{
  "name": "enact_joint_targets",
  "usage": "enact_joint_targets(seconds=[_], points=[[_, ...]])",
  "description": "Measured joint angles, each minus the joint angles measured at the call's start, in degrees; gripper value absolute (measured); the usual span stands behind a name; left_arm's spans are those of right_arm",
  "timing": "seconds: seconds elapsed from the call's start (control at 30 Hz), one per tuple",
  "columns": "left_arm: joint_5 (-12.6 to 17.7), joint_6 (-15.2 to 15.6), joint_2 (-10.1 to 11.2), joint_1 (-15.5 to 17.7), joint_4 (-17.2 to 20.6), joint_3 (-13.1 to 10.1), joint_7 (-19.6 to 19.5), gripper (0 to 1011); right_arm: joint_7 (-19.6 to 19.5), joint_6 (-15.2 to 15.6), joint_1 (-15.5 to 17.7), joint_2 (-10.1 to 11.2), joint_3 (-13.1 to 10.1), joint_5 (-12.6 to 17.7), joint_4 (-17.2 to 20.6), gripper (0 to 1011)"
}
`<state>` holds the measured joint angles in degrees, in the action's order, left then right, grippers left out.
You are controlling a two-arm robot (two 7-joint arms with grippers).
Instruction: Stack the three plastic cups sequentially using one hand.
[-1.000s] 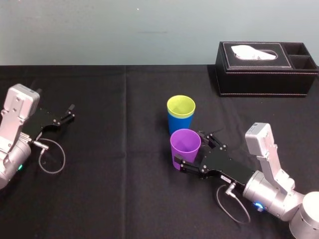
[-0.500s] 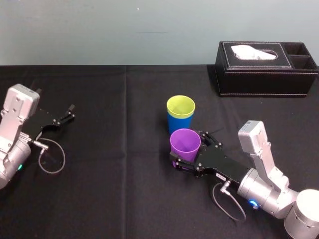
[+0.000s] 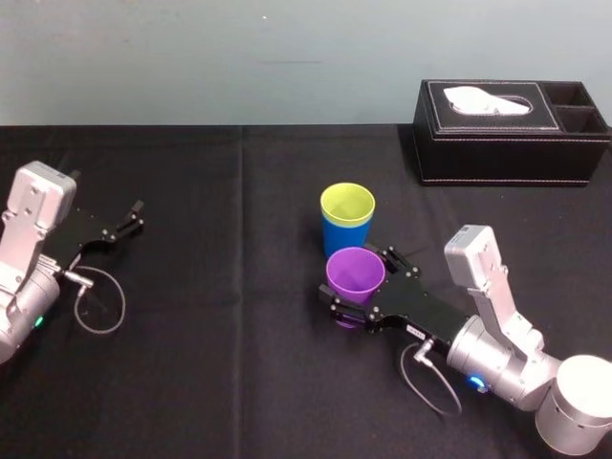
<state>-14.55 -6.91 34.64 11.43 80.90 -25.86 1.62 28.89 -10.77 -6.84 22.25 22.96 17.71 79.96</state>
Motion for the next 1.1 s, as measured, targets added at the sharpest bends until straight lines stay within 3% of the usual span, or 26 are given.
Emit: enact_joint_targets(seconds=[0.57, 0.87, 1.1], points=[[0.0, 0.0, 0.0, 0.0, 0.0, 0.0, 0.0, 1011, -0.5, 0.5, -0.2, -0.3, 0.1, -0.4, 0.0, 1004], [0.0, 0.0, 0.0, 0.0, 0.0, 0.0, 0.0, 1011, -0.4, 0.4, -0.1, -0.2, 0.0, -0.3, 0.0, 809], [0.0, 0.0, 0.0, 0.0, 0.0, 0.0, 0.0, 1011, -0.3, 0.3, -0.1, -0.2, 0.0, -0.2, 0.0, 767]])
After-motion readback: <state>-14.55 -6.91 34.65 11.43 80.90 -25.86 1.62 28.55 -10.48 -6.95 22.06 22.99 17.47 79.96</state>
